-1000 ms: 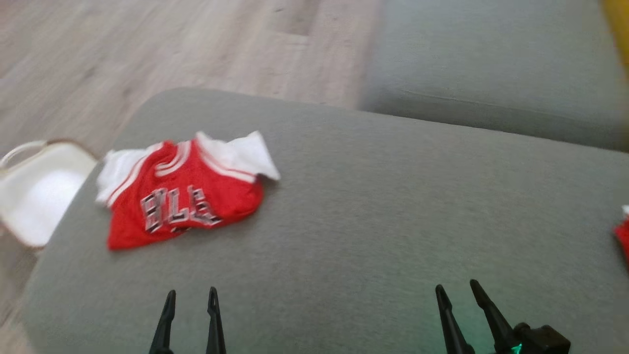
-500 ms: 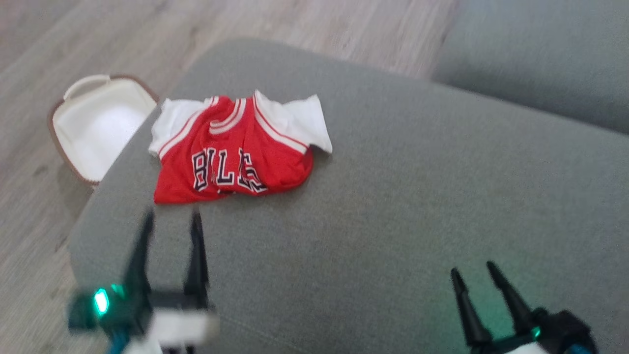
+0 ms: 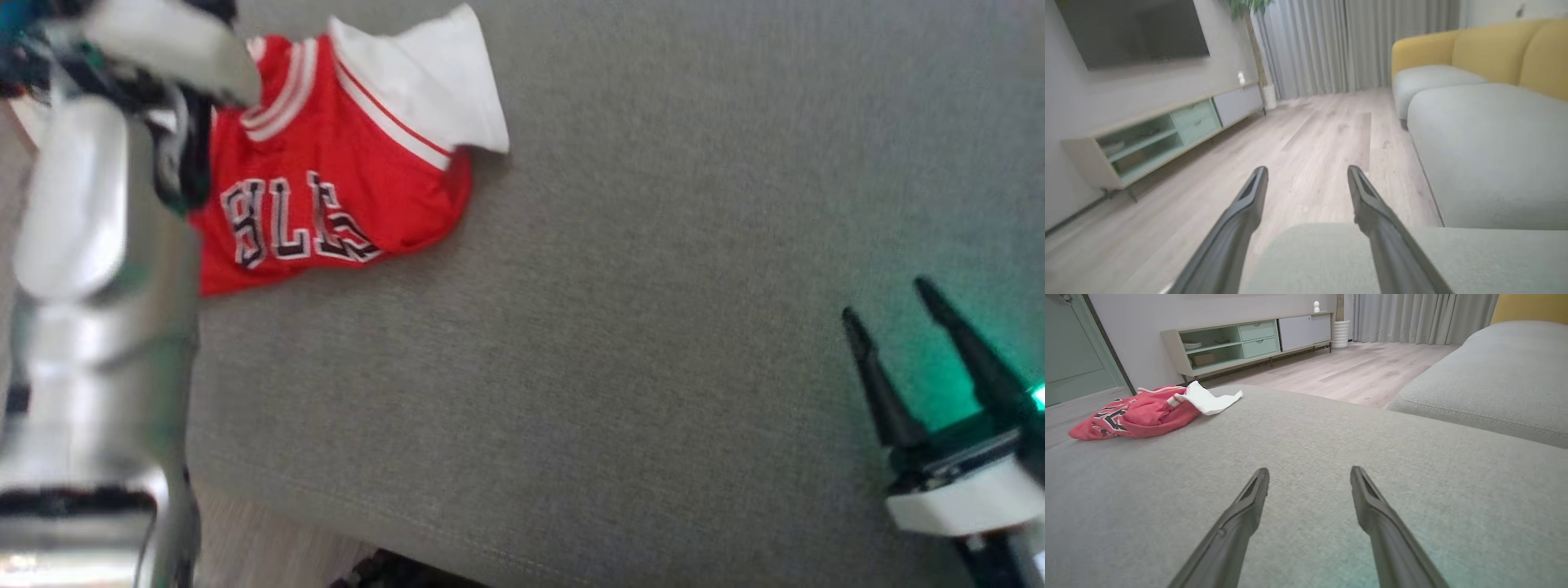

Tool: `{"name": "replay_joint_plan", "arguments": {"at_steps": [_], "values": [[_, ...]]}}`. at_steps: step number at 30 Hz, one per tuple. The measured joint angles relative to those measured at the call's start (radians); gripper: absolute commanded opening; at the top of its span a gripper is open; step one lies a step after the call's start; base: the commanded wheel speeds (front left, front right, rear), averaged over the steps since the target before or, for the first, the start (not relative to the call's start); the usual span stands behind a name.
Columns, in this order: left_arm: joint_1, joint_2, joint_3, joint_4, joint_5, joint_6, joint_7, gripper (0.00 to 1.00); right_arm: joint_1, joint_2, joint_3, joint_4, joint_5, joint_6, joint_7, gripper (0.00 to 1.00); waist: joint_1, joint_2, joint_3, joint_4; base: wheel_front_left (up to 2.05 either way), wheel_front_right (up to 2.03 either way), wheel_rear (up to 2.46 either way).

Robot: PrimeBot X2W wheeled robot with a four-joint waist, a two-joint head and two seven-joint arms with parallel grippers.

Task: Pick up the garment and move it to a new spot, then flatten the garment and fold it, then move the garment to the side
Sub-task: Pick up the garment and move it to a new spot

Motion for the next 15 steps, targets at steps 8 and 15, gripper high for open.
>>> {"name": "replay_joint_plan", "arguments": {"at_steps": [8, 15], "values": [[-0.17, -0.028, 0.033, 0.437, -0.082, -0.007, 0.24, 1.0, -0.021, -0.073, -0.021, -0.099, 0.001, 0.0, 0.0, 1.0, -0.0001, 0.0, 0.156, -0.057, 0.0, 0.0, 0.0], [-0.193, -0.012, 0.028, 0.587, -0.074, 0.009, 0.213, 0.67, -0.034, -0.079, -0.036, -0.158, 0.001, 0.0, -0.01, 1.0, -0.0005, 0.0, 0.23, -0.097, 0.0, 0.0, 0.0]]}}
